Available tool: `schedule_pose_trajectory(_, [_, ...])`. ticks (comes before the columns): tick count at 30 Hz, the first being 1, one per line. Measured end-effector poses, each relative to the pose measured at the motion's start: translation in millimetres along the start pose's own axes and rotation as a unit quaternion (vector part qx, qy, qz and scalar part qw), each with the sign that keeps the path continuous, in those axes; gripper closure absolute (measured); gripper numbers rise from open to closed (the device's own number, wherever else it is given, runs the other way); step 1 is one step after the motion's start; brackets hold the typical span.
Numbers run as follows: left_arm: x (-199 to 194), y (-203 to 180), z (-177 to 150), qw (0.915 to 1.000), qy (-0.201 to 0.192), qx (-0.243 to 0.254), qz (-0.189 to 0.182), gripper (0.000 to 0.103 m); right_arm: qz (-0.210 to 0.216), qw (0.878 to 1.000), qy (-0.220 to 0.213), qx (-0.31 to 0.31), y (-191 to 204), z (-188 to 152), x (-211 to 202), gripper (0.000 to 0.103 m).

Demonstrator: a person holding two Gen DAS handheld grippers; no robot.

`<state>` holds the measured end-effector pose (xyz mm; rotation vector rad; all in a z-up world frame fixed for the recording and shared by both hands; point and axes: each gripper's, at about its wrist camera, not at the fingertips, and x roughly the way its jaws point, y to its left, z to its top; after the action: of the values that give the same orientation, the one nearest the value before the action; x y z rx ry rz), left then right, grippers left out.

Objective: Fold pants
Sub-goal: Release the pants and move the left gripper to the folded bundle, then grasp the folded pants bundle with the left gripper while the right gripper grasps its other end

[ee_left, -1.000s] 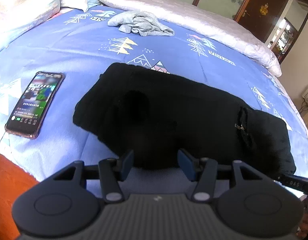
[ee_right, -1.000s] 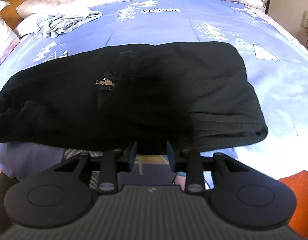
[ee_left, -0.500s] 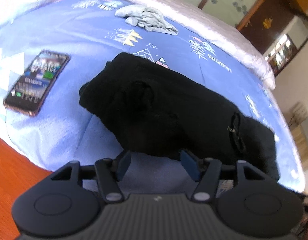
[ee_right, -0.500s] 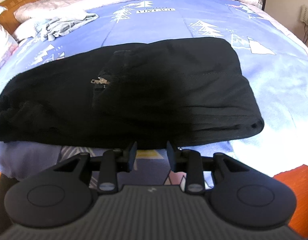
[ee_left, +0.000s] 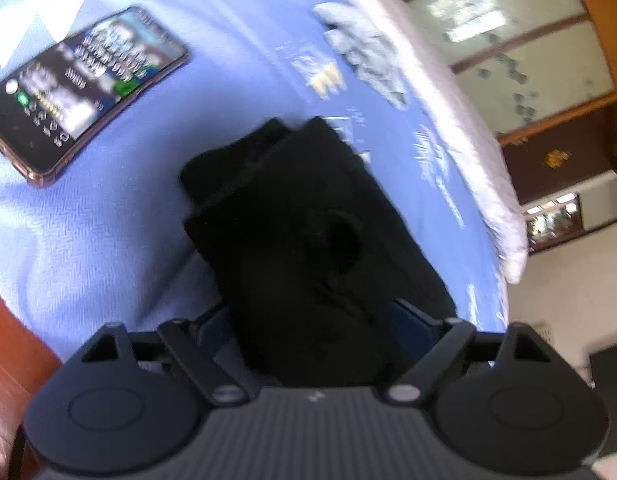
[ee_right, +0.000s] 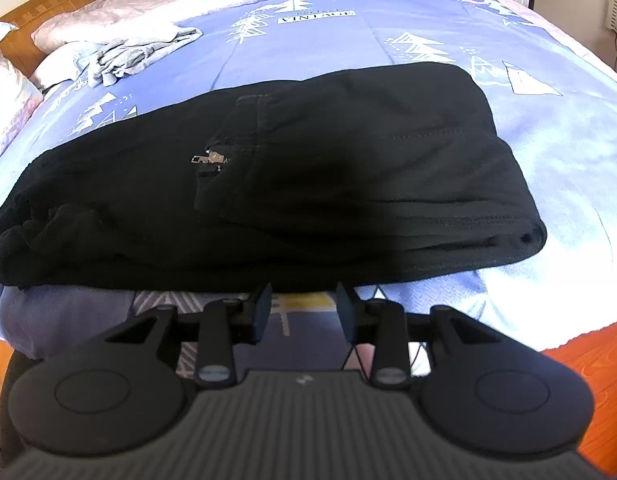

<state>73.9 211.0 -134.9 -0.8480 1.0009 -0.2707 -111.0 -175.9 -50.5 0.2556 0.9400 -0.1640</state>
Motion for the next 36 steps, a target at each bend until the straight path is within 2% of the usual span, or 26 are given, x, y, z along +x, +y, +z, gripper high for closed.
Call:
schedule_pose_trajectory(2, [15, 9, 5, 0.9997, 0.012, -0.020, -0.006, 0.014, 0.006, 1.000, -0.009, 0.000, 0, 2, -3, 0.065])
schedule_pose_trajectory(3, [18, 11, 6, 0.9995, 0.001, -0.021, -0.021, 0.007, 0.009, 1.000, -0.016, -0.001, 0, 4, -5, 0.065])
schedule_pose_trajectory(4, [20, 12, 8, 0.9992, -0.006, -0.022, -0.032, 0.007, 0.010, 1.000, -0.024, -0.004, 1, 7, -7, 0.065])
schedule_pose_trajectory(5, [22, 11, 10, 0.9992, -0.017, -0.020, -0.029, 0.015, 0.011, 0.999, -0.031, -0.008, 2, 10, -8, 0.065])
schedule_pose_trajectory(6, [25, 8, 11, 0.9995, -0.022, -0.009, -0.020, 0.053, 0.013, 0.999, -0.036, -0.010, 4, 14, -8, 0.065])
schedule_pose_trajectory(7, [31, 5, 13, 0.9999, -0.014, 0.004, 0.006, 0.074, 0.015, 0.999, -0.039, -0.011, 5, 18, -8, 0.065])
schedule_pose_trajectory(8, [38, 6, 15, 0.9998, -0.002, 0.007, 0.019, 0.084, 0.018, 0.999, -0.041, -0.013, 6, 21, -6, 0.065])
schedule_pose_trajectory(11, [32, -1, 19, 0.9999, -0.009, 0.010, -0.002, 0.086, 0.026, 0.998, -0.048, -0.021, 12, 30, -1, 0.065])
schedule_pose_trajectory(16, [12, -45, 18, 0.9954, -0.032, 0.082, -0.038, 0.086, 0.064, 0.995, -0.074, -0.010, 15, 47, 10, 0.065])
schedule_pose_trajectory(18, [10, -68, 13, 0.9909, -0.036, 0.121, -0.046, 0.086, 0.090, 0.994, -0.054, 0.007, 14, 50, 30, 0.065])
schedule_pose_trajectory(20, [9, -93, 3, 0.9858, -0.035, 0.156, -0.051, 0.086, 0.100, 0.995, -0.001, 0.018, 13, 48, 61, 0.065])
schedule_pose_trajectory(22, [15, -124, -7, 0.9779, -0.033, 0.200, -0.051, 0.086, 0.106, 0.994, -0.012, 0.017, 11, 49, 61, 0.065])
schedule_pose_trajectory(25, [24, -177, -29, 0.9580, -0.030, 0.280, -0.053, 0.086, 0.132, 0.989, -0.028, 0.052, -9, 55, 46, 0.065])
schedule_pose_trajectory(28, [51, -243, -60, 0.9316, -0.009, 0.356, -0.072, 0.086, 0.126, 0.984, -0.064, 0.110, -53, 59, 25, 0.065])
schedule_pose_trajectory(30, [73, -283, -93, 0.9083, 0.011, 0.409, -0.086, 0.085, 0.106, 0.979, -0.084, 0.153, -83, 55, 11, 0.065])
schedule_pose_trajectory(32, [100, -315, -136, 0.8833, 0.055, 0.456, -0.096, 0.078, 0.078, 0.971, -0.101, 0.204, -120, 48, -1, 0.065])
schedule_pose_trajectory(33, [115, -326, -161, 0.8690, 0.080, 0.480, -0.091, 0.074, 0.063, 0.966, -0.107, 0.228, -138, 43, -7, 0.065])
schedule_pose_trajectory(36, [138, -333, -217, 0.8330, 0.129, 0.534, -0.065, 0.066, 0.035, 0.957, -0.115, 0.264, -169, 28, -19, 0.064])
